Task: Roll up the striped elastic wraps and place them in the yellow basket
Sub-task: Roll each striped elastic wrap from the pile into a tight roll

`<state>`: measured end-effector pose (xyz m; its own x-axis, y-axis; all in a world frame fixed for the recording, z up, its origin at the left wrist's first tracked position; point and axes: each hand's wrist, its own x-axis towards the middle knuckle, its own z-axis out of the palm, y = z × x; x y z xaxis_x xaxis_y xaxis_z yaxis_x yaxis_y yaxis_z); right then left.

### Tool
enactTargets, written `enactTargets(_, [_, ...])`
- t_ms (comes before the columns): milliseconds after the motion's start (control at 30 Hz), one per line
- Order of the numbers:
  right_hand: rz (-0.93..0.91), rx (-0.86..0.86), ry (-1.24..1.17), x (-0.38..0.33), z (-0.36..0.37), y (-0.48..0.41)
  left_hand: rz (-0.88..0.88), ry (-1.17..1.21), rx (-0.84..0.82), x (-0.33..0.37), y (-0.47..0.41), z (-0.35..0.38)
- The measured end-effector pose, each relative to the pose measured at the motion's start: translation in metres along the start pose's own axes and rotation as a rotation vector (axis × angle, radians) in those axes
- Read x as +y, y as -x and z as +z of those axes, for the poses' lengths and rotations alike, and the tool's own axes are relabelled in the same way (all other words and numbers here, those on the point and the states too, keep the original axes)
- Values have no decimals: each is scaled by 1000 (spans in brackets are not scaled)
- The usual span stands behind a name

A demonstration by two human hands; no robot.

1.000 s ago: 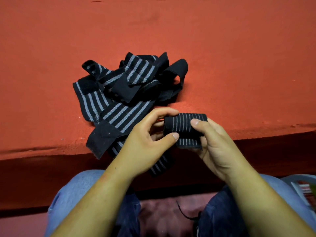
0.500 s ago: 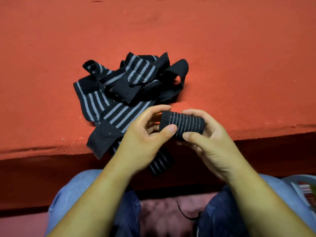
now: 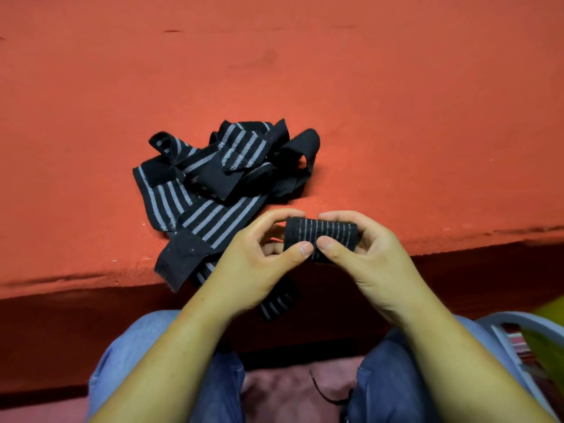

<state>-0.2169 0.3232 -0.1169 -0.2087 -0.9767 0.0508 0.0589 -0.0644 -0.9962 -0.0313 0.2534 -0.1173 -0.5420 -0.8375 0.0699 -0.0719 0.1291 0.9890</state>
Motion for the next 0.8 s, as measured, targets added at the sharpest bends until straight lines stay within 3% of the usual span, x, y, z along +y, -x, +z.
enactTargets(167, [-5, -17, 130, -21, -18, 12, 9, -4, -22, 16, 3, 13])
enactTargets(333, [-31, -47, 534, -66, -50, 22, 71, -97, -51, 40, 3, 35])
enactTargets(533, [-80, -145, 1191, -143, -84, 36, 176, -231, -150, 79, -4, 69])
enactTargets(800, [49, -103, 1328, -209, -146, 76, 270, -174, -301, 125, -14, 149])
